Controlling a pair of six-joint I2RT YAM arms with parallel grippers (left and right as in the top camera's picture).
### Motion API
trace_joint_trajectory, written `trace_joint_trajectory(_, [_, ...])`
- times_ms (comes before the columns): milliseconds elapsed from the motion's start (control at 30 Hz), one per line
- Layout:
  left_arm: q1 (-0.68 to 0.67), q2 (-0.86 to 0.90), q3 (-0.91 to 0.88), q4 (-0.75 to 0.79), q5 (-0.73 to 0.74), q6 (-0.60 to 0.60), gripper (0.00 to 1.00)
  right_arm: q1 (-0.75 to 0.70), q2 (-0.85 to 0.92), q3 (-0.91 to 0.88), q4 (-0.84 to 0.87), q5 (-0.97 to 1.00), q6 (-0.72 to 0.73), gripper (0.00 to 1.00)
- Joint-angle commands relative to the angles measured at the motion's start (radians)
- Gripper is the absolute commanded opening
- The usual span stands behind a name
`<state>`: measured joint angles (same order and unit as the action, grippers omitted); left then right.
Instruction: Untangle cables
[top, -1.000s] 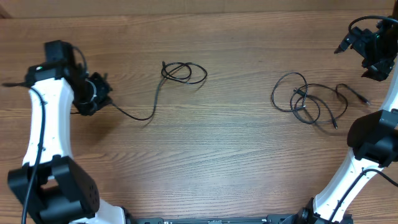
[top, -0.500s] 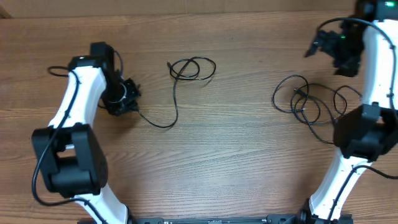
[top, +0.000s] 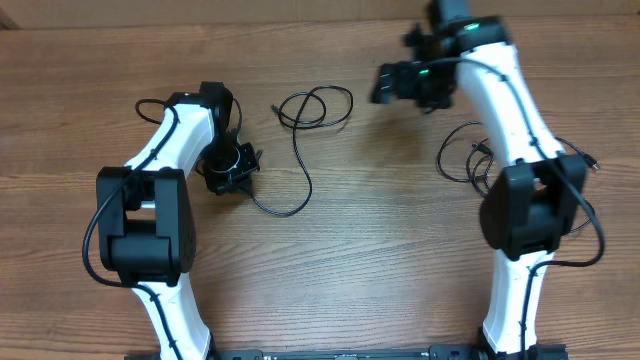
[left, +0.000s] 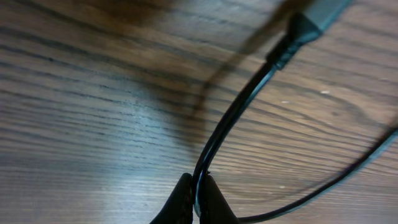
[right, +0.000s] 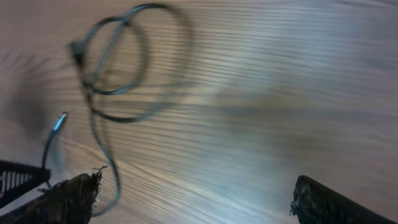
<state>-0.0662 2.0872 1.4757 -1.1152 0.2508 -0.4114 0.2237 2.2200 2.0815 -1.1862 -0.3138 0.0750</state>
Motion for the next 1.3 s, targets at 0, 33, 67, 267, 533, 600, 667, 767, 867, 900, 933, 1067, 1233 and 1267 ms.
trace_joint_trajectory(0, [-0.009, 0.029, -0.01, -0.007, 0.003, 0.035, 0.04, 0.085, 0.005, -0.06, 0.1, -0.028, -0.024, 1.0])
trace_joint_trajectory(33, [-0.01, 0.032, -0.013, -0.006, 0.003, 0.035, 0.04, 0.11, 0.005, -0.075, 0.143, -0.027, -0.025, 1.0])
trace_joint_trajectory(67, [-0.012, 0.032, -0.017, -0.006, 0.002, 0.035, 0.04, 0.134, 0.008, -0.089, 0.186, -0.025, -0.025, 1.0])
trace_joint_trajectory(267, [-0.013, 0.032, -0.036, -0.007, 0.001, 0.057, 0.06, 0.256, 0.015, -0.164, 0.422, 0.063, -0.028, 1.0])
trace_joint_trajectory(533, [-0.013, 0.032, -0.039, 0.003, 0.002, 0.055, 0.35, 0.34, 0.023, -0.277, 0.626, 0.183, -0.028, 1.0])
trace_joint_trajectory(600, [-0.013, 0.032, -0.039, 0.008, 0.001, 0.055, 0.49, 0.348, 0.027, -0.31, 0.663, 0.182, -0.027, 1.0])
trace_joint_trajectory(667, [-0.013, 0.032, -0.039, 0.01, 0.001, 0.056, 0.52, 0.353, 0.033, -0.336, 0.697, 0.183, -0.027, 0.97])
trace_joint_trajectory(767, [-0.013, 0.032, -0.039, 0.004, -0.011, 0.058, 0.56, 0.357, 0.056, -0.377, 0.769, 0.179, -0.019, 0.93])
trace_joint_trajectory(867, [-0.013, 0.032, -0.039, -0.016, -0.084, 0.057, 0.68, 0.359, 0.101, -0.381, 0.778, 0.179, -0.019, 0.84])
trace_joint_trajectory(900, [-0.013, 0.032, -0.039, -0.022, -0.113, 0.057, 0.78, 0.359, 0.116, -0.381, 0.777, 0.179, -0.019, 0.84])
trace_joint_trajectory(933, [-0.013, 0.032, -0.039, -0.026, -0.132, 0.057, 0.95, 0.359, 0.133, -0.381, 0.775, 0.179, -0.019, 0.84])
trace_joint_trajectory(1067, [-0.013, 0.032, -0.039, -0.018, -0.149, 0.056, 0.99, 0.359, 0.191, -0.381, 0.732, 0.188, -0.02, 0.65])
trace_joint_trajectory(1233, [-0.013, 0.032, -0.039, 0.035, -0.15, 0.057, 1.0, 0.359, 0.204, -0.38, 0.708, 0.19, -0.02, 0.27])
trace_joint_trajectory(1267, [-0.013, 0.032, -0.039, 0.051, -0.15, 0.057, 0.99, 0.359, 0.204, -0.38, 0.706, 0.19, -0.02, 0.2])
